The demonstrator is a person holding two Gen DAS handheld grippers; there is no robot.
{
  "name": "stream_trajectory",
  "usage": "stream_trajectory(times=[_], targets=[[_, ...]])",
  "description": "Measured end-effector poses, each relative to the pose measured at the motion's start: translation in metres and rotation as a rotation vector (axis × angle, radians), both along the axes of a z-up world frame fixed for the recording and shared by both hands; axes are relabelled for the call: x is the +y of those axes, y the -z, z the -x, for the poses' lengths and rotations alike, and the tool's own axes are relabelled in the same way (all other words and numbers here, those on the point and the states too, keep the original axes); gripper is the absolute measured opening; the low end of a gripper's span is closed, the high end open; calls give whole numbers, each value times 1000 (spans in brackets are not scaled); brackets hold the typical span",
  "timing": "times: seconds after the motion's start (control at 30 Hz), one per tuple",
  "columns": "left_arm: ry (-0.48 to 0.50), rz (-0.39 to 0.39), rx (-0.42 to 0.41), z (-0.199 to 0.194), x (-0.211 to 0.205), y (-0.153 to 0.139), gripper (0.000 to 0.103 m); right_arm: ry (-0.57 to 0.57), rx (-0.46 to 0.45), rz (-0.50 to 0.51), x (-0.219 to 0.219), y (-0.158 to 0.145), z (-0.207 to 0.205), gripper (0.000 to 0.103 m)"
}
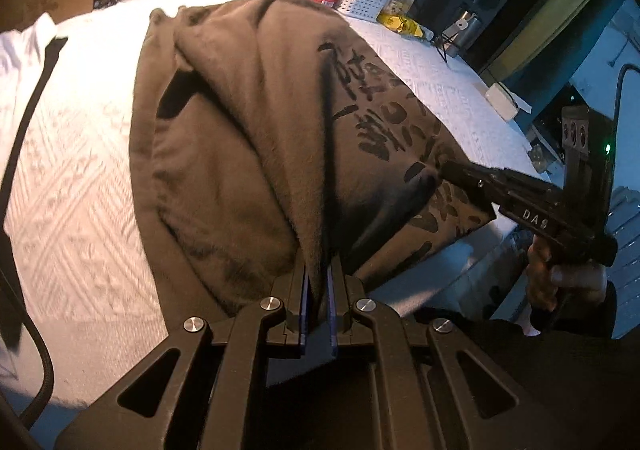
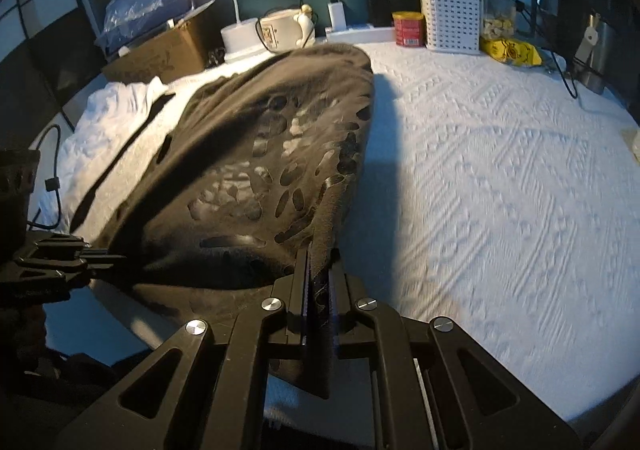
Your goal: Fold small clothes
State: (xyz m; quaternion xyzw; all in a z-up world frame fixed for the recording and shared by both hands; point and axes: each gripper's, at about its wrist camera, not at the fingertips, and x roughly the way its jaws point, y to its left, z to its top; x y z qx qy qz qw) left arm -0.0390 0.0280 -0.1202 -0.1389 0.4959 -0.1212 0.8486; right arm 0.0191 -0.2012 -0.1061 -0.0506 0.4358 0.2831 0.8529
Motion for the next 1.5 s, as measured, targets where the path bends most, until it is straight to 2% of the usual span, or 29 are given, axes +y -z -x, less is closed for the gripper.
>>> stream_trajectory(times=[0.23,0.37,0.43,0.57,0.6,0.63,0.7,0.83,0.93,1.0,1.03,1.37,1.43,1.5], targets=[[8,-61,-8,3,-8,-3,9,7,-16,42,4,7,7,10],[16,-82,11,-1,-9,-7,10,5,12,20,-3,8,5,11],[19,-92,13,-2,-10,-11,10,4,29,21,-5,7,4,15],[14,-97,6,0,-7,-20,10,-9,45,30,-9,4,3,17],[8,-96,1,-1,-6,-23,11,-9,43,36,-9,3,3,23],[2,-95,-2,0,-4,-25,12,-6,40,41,-10,1,2,27],[-17,-104,-11,-2,-1,-29,27,-4,40,40,-12,-1,0,29],[-53,-104,-41,-6,9,-40,31,11,39,28,-20,-7,-9,36],[-77,-117,-55,-13,17,-45,33,21,38,22,-23,-11,-19,36],[-99,-122,-59,-20,22,-46,45,28,35,24,-24,-14,-26,36],[-116,-123,-62,-24,26,-47,48,30,34,25,-24,-15,-29,36],[-183,-115,-70,-63,53,-47,49,48,35,29,-18,-23,-69,36],[-194,-116,-66,-71,58,-46,53,54,37,27,-17,-24,-77,36],[-206,-111,-74,-79,63,-47,63,59,39,25,-16,-25,-87,36]])
